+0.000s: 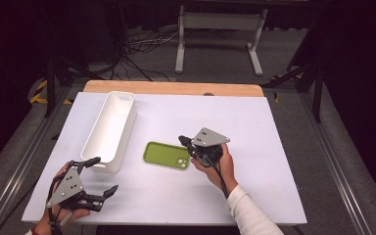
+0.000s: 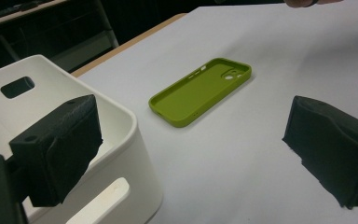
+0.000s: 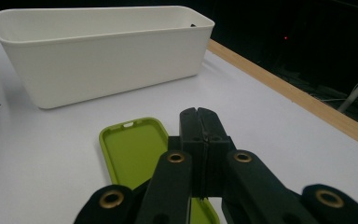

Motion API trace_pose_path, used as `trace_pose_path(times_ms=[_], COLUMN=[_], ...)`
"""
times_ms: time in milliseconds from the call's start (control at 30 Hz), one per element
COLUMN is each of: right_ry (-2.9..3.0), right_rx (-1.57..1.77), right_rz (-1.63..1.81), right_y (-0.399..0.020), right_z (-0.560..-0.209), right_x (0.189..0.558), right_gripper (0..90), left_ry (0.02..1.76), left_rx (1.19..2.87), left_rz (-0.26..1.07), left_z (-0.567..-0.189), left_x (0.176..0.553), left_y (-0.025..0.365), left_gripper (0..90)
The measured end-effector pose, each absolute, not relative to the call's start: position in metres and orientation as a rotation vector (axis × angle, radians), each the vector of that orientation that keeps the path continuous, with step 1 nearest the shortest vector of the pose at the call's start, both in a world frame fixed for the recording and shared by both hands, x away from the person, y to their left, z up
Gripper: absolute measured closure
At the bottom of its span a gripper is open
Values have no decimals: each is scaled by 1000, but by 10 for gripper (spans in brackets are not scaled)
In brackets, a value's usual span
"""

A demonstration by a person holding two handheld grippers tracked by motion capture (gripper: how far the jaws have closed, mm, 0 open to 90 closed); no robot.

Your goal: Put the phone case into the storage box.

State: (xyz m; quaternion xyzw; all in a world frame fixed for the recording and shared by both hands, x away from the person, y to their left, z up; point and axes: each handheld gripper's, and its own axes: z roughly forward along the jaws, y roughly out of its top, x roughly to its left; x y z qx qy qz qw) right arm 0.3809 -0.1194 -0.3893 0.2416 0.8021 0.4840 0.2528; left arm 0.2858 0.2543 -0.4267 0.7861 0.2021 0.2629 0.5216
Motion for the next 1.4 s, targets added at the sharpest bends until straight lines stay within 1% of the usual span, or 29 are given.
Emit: trace_pose_path(times_ms=[367, 867, 967, 1400], right_ry=[2270, 2422, 2443, 2464], right_rx=[724, 763, 825, 887], right_rz=[1241, 1062, 1026, 987], right_y=[-87, -41, -31, -15], right_z=[-393, -420, -429, -442], right_x=[412, 443, 448, 467], right_gripper=[900, 900, 900, 900], left_ry=[481, 467, 449, 444], left_rx=[1899, 1904, 1906, 1890], left_rz=[624, 599, 606, 579], left_z=[-428, -429, -428, -428], left_x=[287, 286, 286, 285], left_y=[253, 253, 252, 252], left_gripper=[50, 54, 53, 53])
